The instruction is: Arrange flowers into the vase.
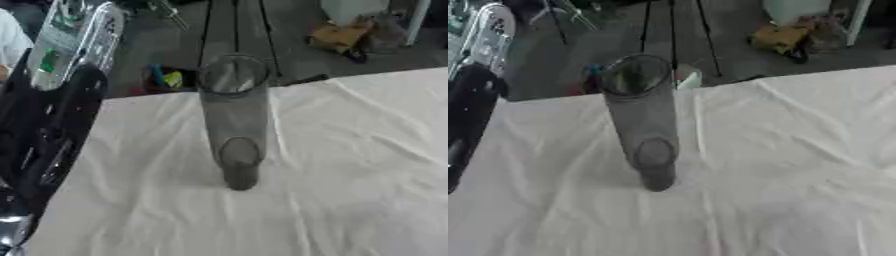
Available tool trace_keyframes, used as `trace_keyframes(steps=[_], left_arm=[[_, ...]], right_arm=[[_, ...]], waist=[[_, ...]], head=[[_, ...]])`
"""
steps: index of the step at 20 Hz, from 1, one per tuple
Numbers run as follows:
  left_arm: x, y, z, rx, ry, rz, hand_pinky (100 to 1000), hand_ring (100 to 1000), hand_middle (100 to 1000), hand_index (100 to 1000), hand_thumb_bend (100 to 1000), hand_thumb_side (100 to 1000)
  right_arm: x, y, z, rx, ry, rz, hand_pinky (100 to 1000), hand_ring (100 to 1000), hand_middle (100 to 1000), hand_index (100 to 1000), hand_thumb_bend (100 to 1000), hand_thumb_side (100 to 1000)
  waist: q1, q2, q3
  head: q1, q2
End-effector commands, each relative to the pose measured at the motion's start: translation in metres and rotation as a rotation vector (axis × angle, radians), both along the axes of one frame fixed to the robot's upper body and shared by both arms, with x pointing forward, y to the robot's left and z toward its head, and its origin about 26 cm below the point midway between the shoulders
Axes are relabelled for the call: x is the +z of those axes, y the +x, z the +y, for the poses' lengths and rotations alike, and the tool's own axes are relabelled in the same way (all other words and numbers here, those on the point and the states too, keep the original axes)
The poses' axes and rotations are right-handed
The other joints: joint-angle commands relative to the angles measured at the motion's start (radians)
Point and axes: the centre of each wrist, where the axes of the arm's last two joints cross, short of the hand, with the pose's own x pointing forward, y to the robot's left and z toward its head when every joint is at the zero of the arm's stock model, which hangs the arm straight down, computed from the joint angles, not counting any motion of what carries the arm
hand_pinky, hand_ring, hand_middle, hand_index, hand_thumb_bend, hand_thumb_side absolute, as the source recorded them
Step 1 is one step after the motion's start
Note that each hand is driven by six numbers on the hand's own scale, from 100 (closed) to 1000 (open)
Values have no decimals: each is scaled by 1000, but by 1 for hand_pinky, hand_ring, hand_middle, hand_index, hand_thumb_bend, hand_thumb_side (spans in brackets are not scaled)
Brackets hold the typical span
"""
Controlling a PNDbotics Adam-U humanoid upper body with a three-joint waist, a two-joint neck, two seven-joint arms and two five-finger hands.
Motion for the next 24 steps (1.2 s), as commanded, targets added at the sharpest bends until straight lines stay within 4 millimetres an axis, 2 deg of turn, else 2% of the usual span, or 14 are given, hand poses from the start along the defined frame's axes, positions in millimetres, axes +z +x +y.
trace_keyframes(steps=[1,15,24], left_arm=[[9,-7,-6,-19,7,-27,100,100,100,100,207,623],[2,-11,-25,-58,28,14,100,100,100,100,193,643],[-3,-14,-31,-61,58,21,100,100,100,100,188,647]], right_arm=[[9,-2,0,13,-14,-24,627,481,439,675,100,978],[10,-1,2,25,-10,-21,627,479,438,675,100,977],[11,-1,3,26,-7,-22,628,478,437,675,100,978]], waist=[[10,-41,-3],[16,-34,-8],[14,-28,-9]], head=[[1,-7],[0,14],[-1,17]])
